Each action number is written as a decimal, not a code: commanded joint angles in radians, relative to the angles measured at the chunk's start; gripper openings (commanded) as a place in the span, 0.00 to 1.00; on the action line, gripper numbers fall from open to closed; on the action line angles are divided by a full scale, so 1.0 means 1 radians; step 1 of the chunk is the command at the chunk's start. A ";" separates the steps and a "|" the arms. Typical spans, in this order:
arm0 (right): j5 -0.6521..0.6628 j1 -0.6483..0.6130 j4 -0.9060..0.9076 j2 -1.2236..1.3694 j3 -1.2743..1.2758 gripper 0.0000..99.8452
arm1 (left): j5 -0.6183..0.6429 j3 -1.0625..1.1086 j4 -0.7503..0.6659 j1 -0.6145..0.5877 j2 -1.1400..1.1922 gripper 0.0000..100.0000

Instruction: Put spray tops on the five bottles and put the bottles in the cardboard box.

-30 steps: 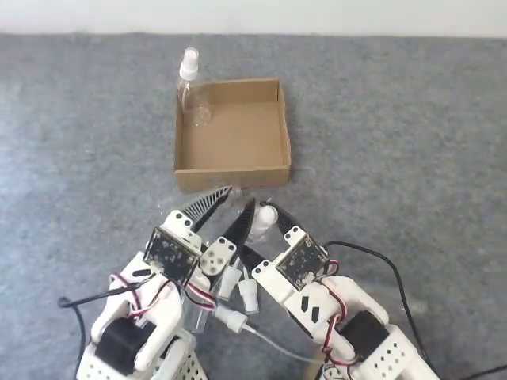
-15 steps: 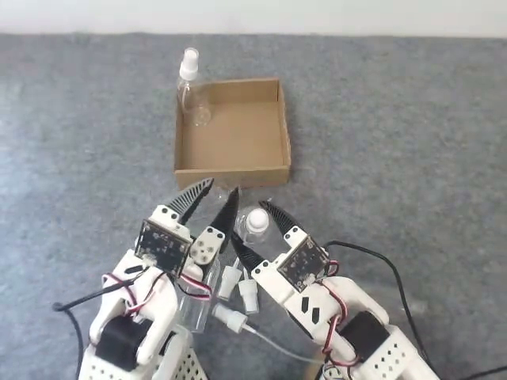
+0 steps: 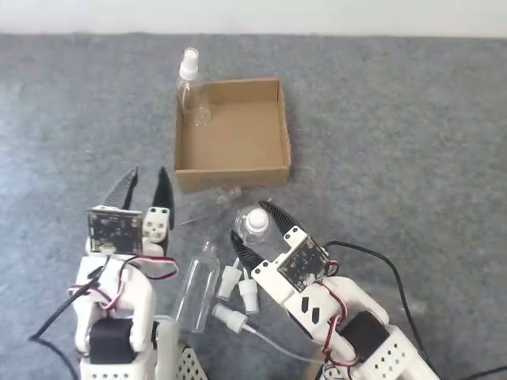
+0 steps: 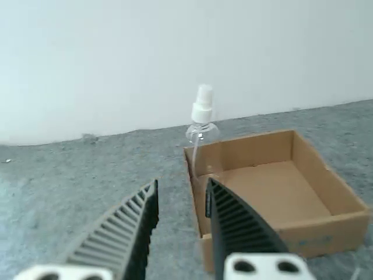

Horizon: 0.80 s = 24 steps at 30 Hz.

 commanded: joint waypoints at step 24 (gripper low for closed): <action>-0.011 0.142 0.048 -0.018 -0.038 0.11 | -0.002 0.200 0.092 -0.249 -0.017 0.12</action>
